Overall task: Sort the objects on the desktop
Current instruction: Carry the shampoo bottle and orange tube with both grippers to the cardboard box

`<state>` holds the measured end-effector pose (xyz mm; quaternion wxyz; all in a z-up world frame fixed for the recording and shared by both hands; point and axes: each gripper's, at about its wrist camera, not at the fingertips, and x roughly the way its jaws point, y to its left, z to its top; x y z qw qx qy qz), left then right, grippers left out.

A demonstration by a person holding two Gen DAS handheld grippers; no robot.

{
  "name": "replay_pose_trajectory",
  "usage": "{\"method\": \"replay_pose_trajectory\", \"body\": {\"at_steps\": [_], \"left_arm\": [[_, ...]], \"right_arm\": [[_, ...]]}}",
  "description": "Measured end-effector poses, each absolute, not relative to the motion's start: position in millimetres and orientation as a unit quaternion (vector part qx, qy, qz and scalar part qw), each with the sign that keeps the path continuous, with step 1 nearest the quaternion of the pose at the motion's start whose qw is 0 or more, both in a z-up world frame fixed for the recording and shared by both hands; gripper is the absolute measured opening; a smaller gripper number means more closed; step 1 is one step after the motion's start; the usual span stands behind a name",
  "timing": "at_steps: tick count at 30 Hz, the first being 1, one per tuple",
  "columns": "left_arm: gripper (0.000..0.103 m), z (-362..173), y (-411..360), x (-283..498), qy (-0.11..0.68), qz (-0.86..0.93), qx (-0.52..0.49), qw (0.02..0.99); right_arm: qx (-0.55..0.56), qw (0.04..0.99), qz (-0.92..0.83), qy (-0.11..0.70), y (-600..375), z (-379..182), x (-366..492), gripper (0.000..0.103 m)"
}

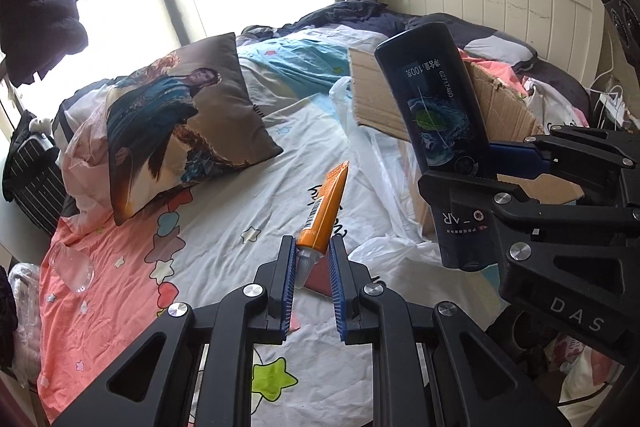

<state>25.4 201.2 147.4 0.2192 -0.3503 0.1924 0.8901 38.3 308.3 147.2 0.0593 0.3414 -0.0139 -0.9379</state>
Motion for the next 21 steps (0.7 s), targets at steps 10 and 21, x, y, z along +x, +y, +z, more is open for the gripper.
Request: {"method": "replay_pose_trajectory", "body": {"at_steps": [10, 21], "left_arm": [[0.016, 160.1, 242.9, 35.3, 0.191, 0.890, -0.329, 0.250], [0.016, 165.1, 281.5, 43.4, 0.203, 0.887, -0.313, 0.273]], "right_arm": [[0.334, 0.029, -0.942, -0.017, 344.7, 154.7, 52.7, 0.031], [0.331, 0.004, -0.943, -0.022, 377.3, 158.4, 63.1, 0.031]]}}
